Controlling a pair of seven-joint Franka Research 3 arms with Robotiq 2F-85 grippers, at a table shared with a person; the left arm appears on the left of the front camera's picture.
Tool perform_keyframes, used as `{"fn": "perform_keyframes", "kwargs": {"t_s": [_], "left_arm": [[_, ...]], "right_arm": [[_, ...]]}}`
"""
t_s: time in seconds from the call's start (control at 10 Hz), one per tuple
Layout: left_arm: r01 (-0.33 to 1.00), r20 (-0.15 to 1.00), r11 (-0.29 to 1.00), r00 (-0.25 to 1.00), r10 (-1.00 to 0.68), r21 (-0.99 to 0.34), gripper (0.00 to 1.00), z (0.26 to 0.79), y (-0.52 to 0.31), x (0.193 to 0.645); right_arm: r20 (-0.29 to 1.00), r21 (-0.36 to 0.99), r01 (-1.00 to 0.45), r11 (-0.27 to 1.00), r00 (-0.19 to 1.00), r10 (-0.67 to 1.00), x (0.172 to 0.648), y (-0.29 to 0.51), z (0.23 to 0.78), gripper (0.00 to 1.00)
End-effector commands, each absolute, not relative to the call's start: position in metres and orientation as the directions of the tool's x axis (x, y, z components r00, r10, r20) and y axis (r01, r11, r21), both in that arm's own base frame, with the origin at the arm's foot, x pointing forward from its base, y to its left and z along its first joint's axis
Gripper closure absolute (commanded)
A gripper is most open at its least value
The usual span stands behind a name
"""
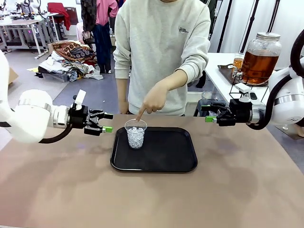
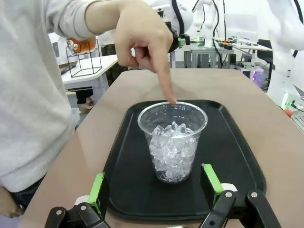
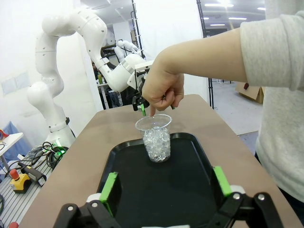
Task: Pour the drink into the iced cup.
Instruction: Pick up the iced cup indicated by the human and present it to them.
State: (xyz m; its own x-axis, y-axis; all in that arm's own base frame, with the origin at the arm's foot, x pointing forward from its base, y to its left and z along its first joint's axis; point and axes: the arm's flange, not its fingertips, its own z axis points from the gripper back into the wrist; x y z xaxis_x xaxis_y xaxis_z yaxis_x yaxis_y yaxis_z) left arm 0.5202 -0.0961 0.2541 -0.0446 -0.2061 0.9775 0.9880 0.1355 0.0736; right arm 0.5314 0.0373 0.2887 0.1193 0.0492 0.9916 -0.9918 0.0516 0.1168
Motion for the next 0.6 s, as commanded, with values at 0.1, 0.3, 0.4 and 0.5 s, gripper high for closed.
{"fn": "perform_keyframes", "kwargs": {"t_s": [0.1, 0.3, 0.4, 0.5], "left_arm": [[0.988, 0.978, 0.136, -0.045, -0.206, 0.074, 0.00, 0.2541, -0.0961, 0.5202], [0.988, 0.978, 0.136, -0.045, -0.206, 0.074, 0.00, 0.2541, -0.0961, 0.5202], [0.988, 0.978, 0.136, -0.045, -0.206, 0.074, 0.00, 0.2541, -0.0961, 0.5202], [0.988, 0.978, 0.136, -0.045, -0.206, 0.074, 0.00, 0.2541, -0.0961, 0.5202]], "right_arm": [[0.991, 0.118, -0.992, 0.050, 0.121, 0.052, 0.5328, 0.0392, 0.2913, 0.00], [0.991, 0.118, -0.992, 0.050, 0.121, 0.052, 0.5328, 0.0392, 0.2913, 0.00], [0.991, 0.118, -0.992, 0.050, 0.121, 0.052, 0.5328, 0.0392, 0.2913, 0.00], [0.991, 0.118, -0.992, 0.050, 0.121, 0.052, 0.5328, 0.0392, 0.2913, 0.00]]}}
